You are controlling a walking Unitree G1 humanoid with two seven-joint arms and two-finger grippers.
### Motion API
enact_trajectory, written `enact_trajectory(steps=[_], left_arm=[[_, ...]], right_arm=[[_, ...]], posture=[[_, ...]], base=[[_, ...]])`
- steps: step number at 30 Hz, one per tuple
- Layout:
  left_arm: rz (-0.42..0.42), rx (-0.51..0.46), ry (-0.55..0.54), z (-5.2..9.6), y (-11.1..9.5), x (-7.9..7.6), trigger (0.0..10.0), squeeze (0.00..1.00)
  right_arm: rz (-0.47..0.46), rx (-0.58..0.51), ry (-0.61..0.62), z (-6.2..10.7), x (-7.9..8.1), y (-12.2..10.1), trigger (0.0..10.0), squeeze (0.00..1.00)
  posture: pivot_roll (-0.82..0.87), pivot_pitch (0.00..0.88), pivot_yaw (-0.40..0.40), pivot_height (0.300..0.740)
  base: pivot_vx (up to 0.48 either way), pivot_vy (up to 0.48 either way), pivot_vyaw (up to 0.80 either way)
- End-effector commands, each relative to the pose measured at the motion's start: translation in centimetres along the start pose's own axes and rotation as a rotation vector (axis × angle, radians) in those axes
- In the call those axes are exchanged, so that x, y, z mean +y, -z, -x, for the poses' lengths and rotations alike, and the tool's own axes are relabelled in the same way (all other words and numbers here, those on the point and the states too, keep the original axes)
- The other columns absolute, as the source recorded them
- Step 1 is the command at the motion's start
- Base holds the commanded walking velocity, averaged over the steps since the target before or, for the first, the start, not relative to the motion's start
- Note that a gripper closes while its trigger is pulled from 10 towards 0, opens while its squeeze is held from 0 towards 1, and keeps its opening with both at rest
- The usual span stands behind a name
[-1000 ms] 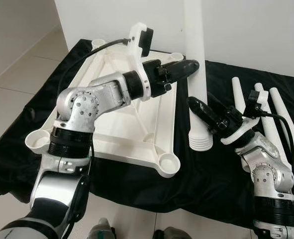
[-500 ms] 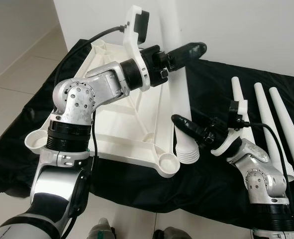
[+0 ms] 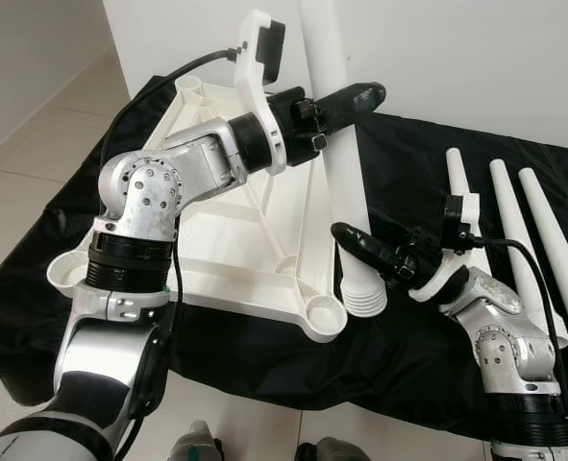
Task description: Building children table
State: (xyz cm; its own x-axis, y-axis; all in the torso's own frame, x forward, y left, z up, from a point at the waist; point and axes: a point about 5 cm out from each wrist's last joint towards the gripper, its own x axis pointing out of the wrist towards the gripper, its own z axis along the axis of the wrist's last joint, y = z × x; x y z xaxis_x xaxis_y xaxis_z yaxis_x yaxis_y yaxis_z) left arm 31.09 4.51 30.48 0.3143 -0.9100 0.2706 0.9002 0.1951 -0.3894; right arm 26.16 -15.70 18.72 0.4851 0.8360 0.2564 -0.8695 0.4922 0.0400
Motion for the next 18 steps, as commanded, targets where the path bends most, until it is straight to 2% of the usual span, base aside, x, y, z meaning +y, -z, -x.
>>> enact_trajectory(steps=[1, 2, 4, 5, 6, 7, 8, 9, 10, 11, 12, 15, 16, 18], left_arm=[[-0.036, -0.010, 0.290, -0.7, -0.8, -2.7, 0.0, 0.00], [-0.083, 0.006, 0.239, -1.0, -0.9, -2.4, 10.0, 0.00], [-0.083, 0.006, 0.239, -1.0, -0.9, -2.4, 10.0, 0.00], [-0.160, 0.016, 0.202, -1.2, -1.0, -2.4, 10.0, 0.00], [-0.160, 0.016, 0.202, -1.2, -1.0, -2.4, 10.0, 0.00], [-0.247, 0.030, 0.152, -1.5, -1.2, -2.4, 10.0, 0.00], [-0.247, 0.030, 0.152, -1.5, -1.2, -2.4, 10.0, 0.00], [-0.311, 0.031, 0.118, -1.6, -1.4, -2.4, 10.0, 0.00], [-0.311, 0.031, 0.118, -1.6, -1.4, -2.4, 10.0, 0.00], [-0.353, 0.030, 0.093, -1.7, -1.5, -2.4, 10.0, 0.00], [-0.380, 0.027, 0.075, -1.8, -1.7, -2.4, 10.0, 0.00], [-0.396, 0.032, 0.072, -1.8, -1.7, -2.5, 10.0, 0.00], [-0.411, 0.035, 0.084, -1.8, -1.7, -2.8, 10.0, 0.00], [-0.418, 0.036, 0.086, -1.8, -1.7, -2.9, 10.0, 0.00]], right_arm=[[0.007, 0.051, 0.053, 0.3, -0.5, 0.7, 10.0, 0.00], [0.007, 0.049, 0.078, 0.2, -0.9, 0.4, 10.0, 1.00], [0.007, 0.049, 0.078, 0.2, -0.9, 0.4, 10.0, 1.00], [0.009, 0.055, 0.091, 0.1, -1.2, 0.2, 10.0, 1.00], [0.009, 0.055, 0.091, 0.1, -1.2, 0.2, 10.0, 1.00], [0.040, 0.074, 0.131, -0.1, -1.6, -0.1, 10.0, 1.00], [0.040, 0.074, 0.131, -0.1, -1.6, -0.1, 10.0, 1.00], [0.068, 0.101, 0.162, -0.3, -1.9, -0.2, 10.0, 1.00], [0.068, 0.101, 0.162, -0.3, -1.9, -0.2, 10.0, 1.00], [0.094, 0.130, 0.189, -0.7, -2.2, -0.3, 10.0, 1.00], [0.104, 0.158, 0.197, -1.0, -2.3, -0.3, 10.0, 0.00], [0.112, 0.188, 0.206, -1.6, -2.3, -0.4, 10.0, 0.00], [0.158, 0.214, 0.219, -2.0, -2.4, -0.7, 10.0, 0.00], [0.174, 0.223, 0.221, -2.1, -2.4, -0.8, 10.0, 0.00]], posture=[[-0.02, 0.000, -0.022, 0.740], [-0.02, 0.000, -0.021, 0.740], [-0.02, 0.000, -0.021, 0.740], [-0.02, 0.000, -0.022, 0.740], [-0.02, 0.000, -0.022, 0.740], [-0.02, 0.000, -0.023, 0.740], [-0.02, 0.000, -0.023, 0.740], [-0.02, 0.000, -0.025, 0.740], [-0.02, 0.000, -0.025, 0.740], [-0.02, 0.000, -0.027, 0.740], [-0.02, 0.000, -0.027, 0.740], [-0.01, 0.000, -0.028, 0.740], [-0.01, 0.000, -0.032, 0.740], [-0.01, 0.000, -0.032, 0.740]], base=[[0.000, 0.000, 0.00], [0.000, 0.000, 0.00], [0.000, 0.000, 0.00], [0.000, 0.000, 0.00], [0.000, 0.000, 0.00], [0.000, 0.000, 0.00], [0.000, 0.000, 0.00], [0.000, 0.000, 0.00], [0.000, 0.000, 0.00], [0.000, 0.000, 0.00], [0.000, 0.000, 0.00], [0.000, 0.000, 0.00], [0.000, 0.000, 0.00], [0.000, 0.000, 0.00]])
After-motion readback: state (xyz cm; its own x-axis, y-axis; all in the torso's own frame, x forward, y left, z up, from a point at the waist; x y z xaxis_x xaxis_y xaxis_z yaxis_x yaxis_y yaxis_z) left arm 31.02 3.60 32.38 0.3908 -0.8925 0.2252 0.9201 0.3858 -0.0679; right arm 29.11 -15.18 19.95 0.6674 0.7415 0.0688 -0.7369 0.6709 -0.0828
